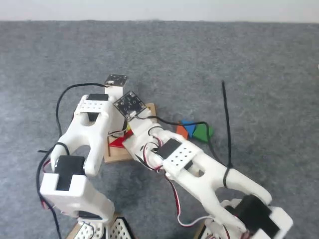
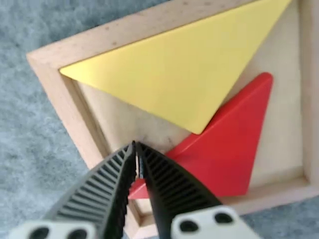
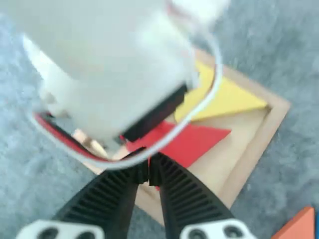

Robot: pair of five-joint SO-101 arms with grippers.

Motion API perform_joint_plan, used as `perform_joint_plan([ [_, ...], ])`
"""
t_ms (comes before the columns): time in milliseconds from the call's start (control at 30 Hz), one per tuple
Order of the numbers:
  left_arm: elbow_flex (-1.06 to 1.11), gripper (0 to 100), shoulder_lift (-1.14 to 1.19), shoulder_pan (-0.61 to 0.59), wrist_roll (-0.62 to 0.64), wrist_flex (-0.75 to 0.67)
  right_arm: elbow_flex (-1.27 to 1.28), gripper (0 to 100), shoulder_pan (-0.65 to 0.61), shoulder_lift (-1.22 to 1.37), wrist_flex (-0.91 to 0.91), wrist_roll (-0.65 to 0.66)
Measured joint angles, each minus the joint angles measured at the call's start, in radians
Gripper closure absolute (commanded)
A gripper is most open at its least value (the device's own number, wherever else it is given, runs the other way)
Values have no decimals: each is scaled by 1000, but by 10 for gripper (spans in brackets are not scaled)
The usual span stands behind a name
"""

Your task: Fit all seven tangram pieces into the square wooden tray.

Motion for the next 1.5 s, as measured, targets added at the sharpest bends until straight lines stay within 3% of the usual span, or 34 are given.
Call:
perform_joint_plan([
  [333,-2,988,0,-14,2,3,103,986,18,-9,77,5],
  [533,-21,988,-29,-87,6,44,104,778,41,-9,114,89],
  [600,-18,988,-78,-121,3,54,104,723,41,-9,107,61],
  [767,83,988,-287,-184,63,43,98,717,8,-9,94,15],
  [1000,252,987,-520,-256,132,-91,-150,716,-12,212,235,9],
  [1200,130,988,-330,-305,140,-112,-270,717,-64,342,284,6],
  [1367,-98,988,-48,-310,140,-3,-287,718,-83,374,258,6],
  [1500,-178,988,29,-330,138,43,-299,733,-63,419,235,6],
])
